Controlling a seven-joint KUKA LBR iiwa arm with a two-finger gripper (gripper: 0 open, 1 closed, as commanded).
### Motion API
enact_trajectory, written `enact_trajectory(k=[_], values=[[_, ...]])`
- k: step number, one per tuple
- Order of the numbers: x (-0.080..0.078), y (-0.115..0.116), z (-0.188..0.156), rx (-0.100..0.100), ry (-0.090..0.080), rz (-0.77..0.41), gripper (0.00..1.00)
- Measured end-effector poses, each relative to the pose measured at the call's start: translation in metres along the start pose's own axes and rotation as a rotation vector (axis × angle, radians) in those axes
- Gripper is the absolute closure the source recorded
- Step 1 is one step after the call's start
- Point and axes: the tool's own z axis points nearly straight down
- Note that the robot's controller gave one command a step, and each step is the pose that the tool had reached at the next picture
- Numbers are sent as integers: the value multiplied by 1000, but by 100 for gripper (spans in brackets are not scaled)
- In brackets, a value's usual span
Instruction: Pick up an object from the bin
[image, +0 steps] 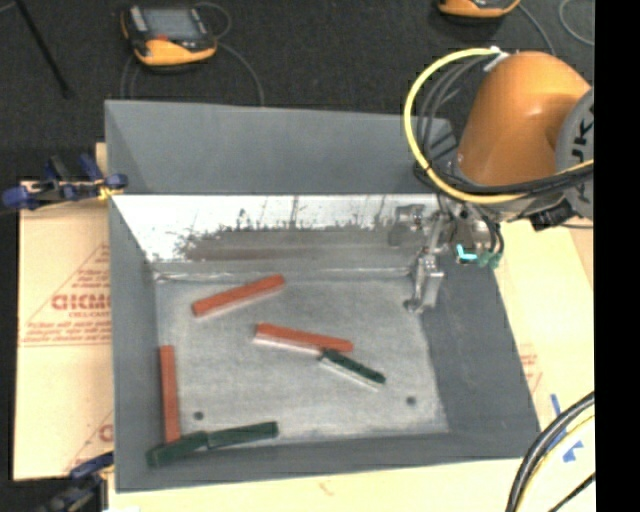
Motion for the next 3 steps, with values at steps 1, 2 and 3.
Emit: enact_trajectory(k=[1, 2, 3], values=[[-1, 0, -4, 1, -8, -1, 0], [11, 23, 63, -1, -10, 75, 0], [13, 62, 85, -1, -6, 33, 0]])
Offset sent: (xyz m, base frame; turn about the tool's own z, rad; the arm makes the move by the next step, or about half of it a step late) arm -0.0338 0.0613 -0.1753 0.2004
